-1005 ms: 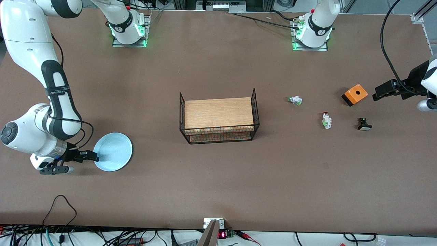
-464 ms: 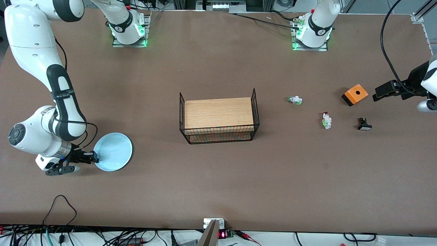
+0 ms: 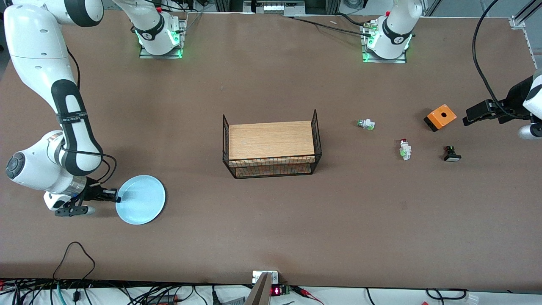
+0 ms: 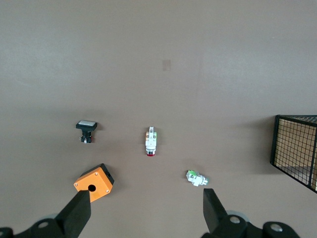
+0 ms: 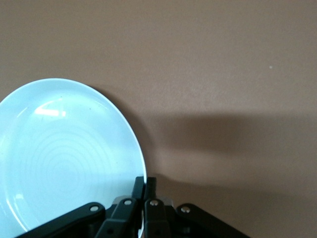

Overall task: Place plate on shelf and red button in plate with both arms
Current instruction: 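Grasp the plate rim with the right gripper and lift it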

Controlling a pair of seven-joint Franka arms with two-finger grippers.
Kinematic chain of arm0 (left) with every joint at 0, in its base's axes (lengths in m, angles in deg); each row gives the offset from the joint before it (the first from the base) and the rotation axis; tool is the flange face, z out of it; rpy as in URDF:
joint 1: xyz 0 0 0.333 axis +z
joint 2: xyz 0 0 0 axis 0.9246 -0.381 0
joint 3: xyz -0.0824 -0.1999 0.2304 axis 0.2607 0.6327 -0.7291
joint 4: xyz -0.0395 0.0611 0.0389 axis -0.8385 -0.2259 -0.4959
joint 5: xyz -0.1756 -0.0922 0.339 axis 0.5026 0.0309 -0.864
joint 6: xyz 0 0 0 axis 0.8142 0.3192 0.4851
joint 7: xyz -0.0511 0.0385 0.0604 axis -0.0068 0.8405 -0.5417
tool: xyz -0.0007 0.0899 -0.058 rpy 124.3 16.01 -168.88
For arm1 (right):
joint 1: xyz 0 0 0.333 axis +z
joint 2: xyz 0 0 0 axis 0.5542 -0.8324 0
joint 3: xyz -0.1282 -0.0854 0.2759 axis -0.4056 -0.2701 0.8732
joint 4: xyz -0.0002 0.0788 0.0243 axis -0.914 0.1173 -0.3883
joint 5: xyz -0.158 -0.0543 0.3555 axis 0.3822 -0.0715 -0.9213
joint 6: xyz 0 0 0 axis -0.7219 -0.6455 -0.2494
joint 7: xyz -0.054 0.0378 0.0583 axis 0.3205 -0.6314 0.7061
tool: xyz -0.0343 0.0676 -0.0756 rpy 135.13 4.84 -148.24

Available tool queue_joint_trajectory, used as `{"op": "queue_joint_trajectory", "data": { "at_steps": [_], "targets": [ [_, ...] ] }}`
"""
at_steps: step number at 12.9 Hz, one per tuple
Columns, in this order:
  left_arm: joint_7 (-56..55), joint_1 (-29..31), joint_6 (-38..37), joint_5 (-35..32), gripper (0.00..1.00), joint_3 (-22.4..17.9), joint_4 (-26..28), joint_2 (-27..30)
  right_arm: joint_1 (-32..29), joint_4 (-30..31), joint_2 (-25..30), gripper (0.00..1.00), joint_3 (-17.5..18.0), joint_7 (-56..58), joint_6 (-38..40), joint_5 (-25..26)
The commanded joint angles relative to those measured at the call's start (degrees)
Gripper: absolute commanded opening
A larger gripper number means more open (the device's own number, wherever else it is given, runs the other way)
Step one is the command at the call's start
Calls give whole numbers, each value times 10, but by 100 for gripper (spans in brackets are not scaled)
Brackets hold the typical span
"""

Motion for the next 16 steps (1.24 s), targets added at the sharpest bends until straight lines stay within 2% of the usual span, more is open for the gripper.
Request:
{"op": "queue_joint_trajectory", "data": {
  "at_steps": [1, 6, 8, 10, 12, 14, 16],
  "targets": [
    [2, 3, -6, -7, 100, 1, -5, -2, -7, -1, 28, 0, 3, -26, 63, -9],
    [-1, 0, -6, -8, 100, 4, -5, -3, -9, -11, 110, 0, -4, -90, 211, 1],
    [3, -1, -6, -10, 100, 6, -5, -3, -6, -16, 136, 0, -17, -122, 277, 3],
    [1, 0, -6, -9, 100, 7, -3, -5, -5, -29, 165, 0, -22, -152, 338, 32],
    [-3, -2, -7, -10, 100, 7, -5, -20, -5, -79, 179, 0, -20, -207, 413, 52],
    [-3, -3, -11, -10, 100, 7, -4, -33, -3, -130, 180, 0, -19, -260, 501, 52],
    [-4, -2, -13, -17, 100, 6, -5, -40, 8, -181, 180, 0, -16, -321, 558, 51]
  ]
}}
